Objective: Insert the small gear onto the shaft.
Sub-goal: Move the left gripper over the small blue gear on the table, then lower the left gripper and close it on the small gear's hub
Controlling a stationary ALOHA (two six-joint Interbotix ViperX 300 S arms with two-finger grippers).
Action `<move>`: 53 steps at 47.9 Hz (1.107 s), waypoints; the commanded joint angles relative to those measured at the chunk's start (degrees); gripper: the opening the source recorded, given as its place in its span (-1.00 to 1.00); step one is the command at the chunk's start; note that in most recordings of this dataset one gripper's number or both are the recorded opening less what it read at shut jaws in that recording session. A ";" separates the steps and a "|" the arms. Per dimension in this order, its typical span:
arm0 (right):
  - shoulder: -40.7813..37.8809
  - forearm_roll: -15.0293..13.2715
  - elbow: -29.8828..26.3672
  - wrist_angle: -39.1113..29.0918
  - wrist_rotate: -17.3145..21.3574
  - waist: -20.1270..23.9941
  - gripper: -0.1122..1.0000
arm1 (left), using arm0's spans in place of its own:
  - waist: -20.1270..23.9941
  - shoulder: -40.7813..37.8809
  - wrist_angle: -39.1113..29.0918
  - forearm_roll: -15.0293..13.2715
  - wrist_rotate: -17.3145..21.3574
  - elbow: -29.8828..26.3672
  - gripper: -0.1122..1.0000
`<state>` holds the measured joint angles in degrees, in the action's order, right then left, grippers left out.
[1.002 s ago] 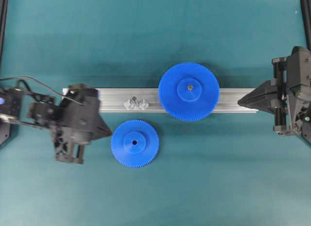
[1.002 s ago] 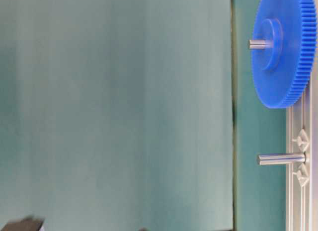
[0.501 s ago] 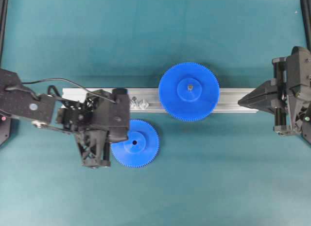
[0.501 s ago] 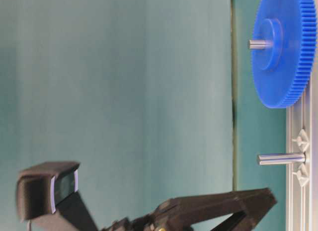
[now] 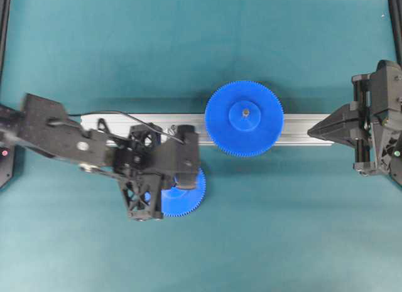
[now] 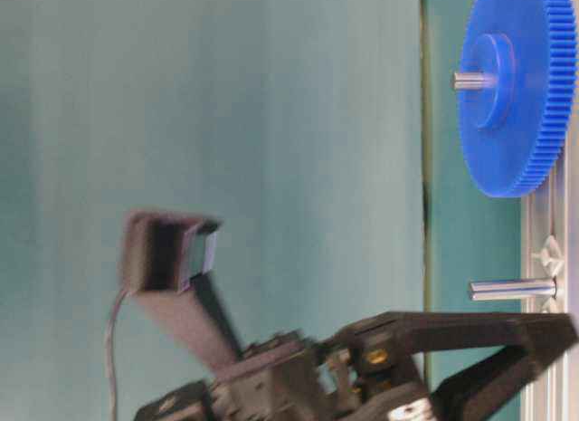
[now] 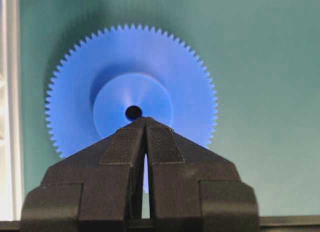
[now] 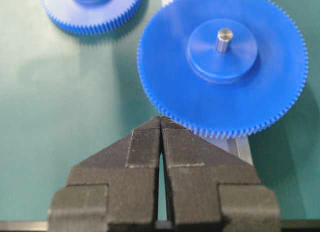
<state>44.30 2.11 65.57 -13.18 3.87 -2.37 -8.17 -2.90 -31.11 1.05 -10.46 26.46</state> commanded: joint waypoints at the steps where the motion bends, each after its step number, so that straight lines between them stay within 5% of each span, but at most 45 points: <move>1: -0.09 0.09 -0.88 0.26 0.53 0.09 -0.75 | -0.26 -0.62 -1.14 0.18 0.35 -2.81 -0.83; 25: -0.18 0.09 -0.53 0.26 0.53 0.09 -0.75 | -0.53 -3.87 -5.36 0.18 5.01 -5.10 -0.83; 53: 0.00 0.09 -0.09 0.26 0.70 0.00 -0.75 | -0.53 -4.57 -7.38 0.18 4.75 -6.50 -0.82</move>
<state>44.38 2.11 65.92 -13.18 4.04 -2.37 -8.44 -8.44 -38.67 1.14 -5.54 20.74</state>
